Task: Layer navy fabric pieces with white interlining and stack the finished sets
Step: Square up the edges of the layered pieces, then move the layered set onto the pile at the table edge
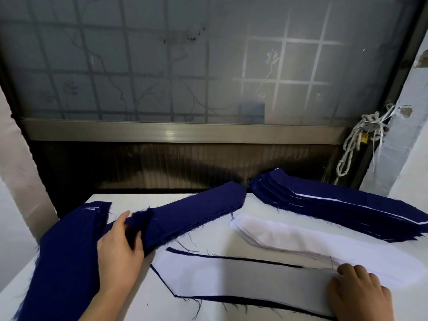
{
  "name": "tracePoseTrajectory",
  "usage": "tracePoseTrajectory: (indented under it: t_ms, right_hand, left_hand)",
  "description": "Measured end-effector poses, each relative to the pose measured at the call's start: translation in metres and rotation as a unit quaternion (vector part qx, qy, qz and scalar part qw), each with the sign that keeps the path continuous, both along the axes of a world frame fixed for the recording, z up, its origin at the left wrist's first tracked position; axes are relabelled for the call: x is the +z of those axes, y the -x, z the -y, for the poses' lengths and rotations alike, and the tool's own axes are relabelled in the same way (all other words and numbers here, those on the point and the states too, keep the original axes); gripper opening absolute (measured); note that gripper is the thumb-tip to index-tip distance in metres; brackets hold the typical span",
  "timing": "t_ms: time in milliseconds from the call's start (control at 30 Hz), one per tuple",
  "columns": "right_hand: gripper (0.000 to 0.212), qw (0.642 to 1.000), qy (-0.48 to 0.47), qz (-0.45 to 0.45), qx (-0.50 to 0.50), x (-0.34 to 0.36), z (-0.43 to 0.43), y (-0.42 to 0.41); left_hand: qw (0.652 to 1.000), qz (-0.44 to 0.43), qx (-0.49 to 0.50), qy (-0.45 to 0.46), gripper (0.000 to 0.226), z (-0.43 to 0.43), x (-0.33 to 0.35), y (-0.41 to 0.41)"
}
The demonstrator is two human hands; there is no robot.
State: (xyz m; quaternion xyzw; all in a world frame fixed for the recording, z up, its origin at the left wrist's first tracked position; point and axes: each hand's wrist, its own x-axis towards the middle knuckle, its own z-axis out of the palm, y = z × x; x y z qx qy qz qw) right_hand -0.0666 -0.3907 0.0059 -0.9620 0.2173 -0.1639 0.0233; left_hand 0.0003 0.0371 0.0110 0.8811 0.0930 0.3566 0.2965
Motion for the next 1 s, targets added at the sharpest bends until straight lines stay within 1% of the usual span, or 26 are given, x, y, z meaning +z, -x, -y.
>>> tracePoseTrajectory:
  t_ms: [67,100,233,300,367,433,533,600,733,833,933,1000]
  right_hand:
    - [0.028,1.0,0.007,-0.003,-0.003,-0.001,0.0,-0.001]
    - [0.029,1.0,0.009,-0.006,-0.007,0.0,-0.002,-0.001]
    - [0.03,1.0,0.007,-0.01,-0.014,0.003,-0.007,-0.001]
    - [0.031,1.0,0.013,-0.01,-0.02,0.004,-0.009,0.0]
    - [0.031,0.999,0.02,-0.013,-0.024,0.004,-0.008,0.001]
    - [0.031,0.999,0.03,-0.013,-0.028,0.003,-0.009,0.0]
    - [0.031,0.999,0.014,-0.018,-0.038,0.004,-0.008,-0.002]
    - [0.028,0.999,0.001,-0.009,-0.041,0.002,-0.007,-0.003]
    - [0.029,0.999,0.014,-0.024,-0.045,0.003,-0.007,-0.004]
    - [0.031,0.998,0.022,-0.037,-0.046,0.005,-0.008,-0.003]
    - [0.028,0.999,-0.004,-0.023,-0.043,0.003,-0.005,-0.004]
    - [0.026,0.999,-0.01,-0.023,-0.039,0.002,-0.004,-0.003]
  left_hand:
    - [0.998,0.011,-0.018,0.061,0.071,0.0,-0.004,-0.002]
    - [0.997,0.02,-0.029,0.063,0.069,0.0,-0.007,-0.001]
    - [0.989,0.105,-0.097,-0.033,0.023,0.001,-0.017,0.002]
    - [0.986,0.126,-0.104,-0.042,0.011,0.005,-0.016,0.004]
    - [0.986,0.133,-0.087,-0.049,0.016,0.009,-0.013,0.004]
    - [0.988,0.132,-0.05,-0.06,0.018,0.009,-0.009,0.006]
    - [0.994,0.1,0.013,-0.037,0.005,0.006,-0.004,0.009]
    - [0.996,0.07,0.05,-0.023,0.013,0.001,-0.001,0.007]
    - [0.997,0.015,0.071,0.023,0.03,-0.006,0.002,0.004]
    - [0.995,0.006,0.097,-0.014,0.039,-0.012,0.001,0.002]
    - [0.992,-0.029,0.109,-0.052,0.057,-0.015,0.001,-0.002]
    - [0.991,-0.047,0.108,-0.068,0.064,-0.016,-0.001,-0.004]
